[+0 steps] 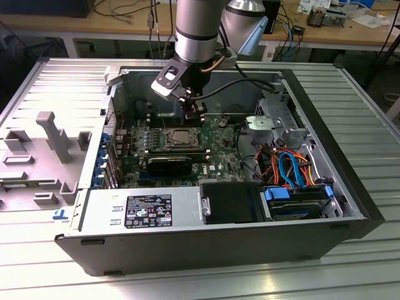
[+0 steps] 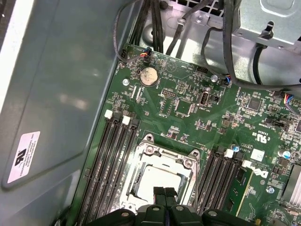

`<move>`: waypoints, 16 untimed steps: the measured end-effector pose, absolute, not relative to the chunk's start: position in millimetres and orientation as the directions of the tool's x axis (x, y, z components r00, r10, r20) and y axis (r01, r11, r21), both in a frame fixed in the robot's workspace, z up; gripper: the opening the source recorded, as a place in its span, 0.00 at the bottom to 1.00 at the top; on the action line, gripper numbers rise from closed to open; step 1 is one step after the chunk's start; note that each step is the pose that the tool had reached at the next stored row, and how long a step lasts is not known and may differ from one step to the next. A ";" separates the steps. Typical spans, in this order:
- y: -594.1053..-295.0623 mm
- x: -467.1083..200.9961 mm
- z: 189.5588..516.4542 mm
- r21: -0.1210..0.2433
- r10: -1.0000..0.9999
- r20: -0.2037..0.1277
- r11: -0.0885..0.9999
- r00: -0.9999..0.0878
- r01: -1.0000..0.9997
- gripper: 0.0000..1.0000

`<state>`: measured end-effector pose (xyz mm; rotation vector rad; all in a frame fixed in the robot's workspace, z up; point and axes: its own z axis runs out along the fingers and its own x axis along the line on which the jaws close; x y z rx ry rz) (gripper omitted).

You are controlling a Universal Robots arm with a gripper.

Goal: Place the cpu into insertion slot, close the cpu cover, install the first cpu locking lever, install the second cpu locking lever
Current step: 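Install the first cpu locking lever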

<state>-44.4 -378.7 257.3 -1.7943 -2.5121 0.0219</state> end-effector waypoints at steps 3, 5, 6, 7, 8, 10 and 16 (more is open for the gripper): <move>-378.7 -44.4 257.3 -0.043 0.945 0.036 0.326 -0.325 0.944 0.11; -378.7 -44.4 257.3 -0.043 0.945 0.036 0.327 -0.325 0.944 0.11; -378.7 -44.4 257.3 -0.043 0.945 0.036 0.327 -0.326 0.944 0.11; -378.7 -44.4 257.2 -0.043 0.944 0.036 0.328 -0.327 0.944 0.11; -378.7 -44.4 257.2 -0.043 0.944 0.036 0.329 -0.328 0.943 0.11; -378.7 -44.4 257.2 -0.043 0.944 0.036 0.330 -0.329 0.943 0.11; -378.7 -44.4 257.2 -0.043 0.942 0.036 0.336 -0.335 0.941 0.11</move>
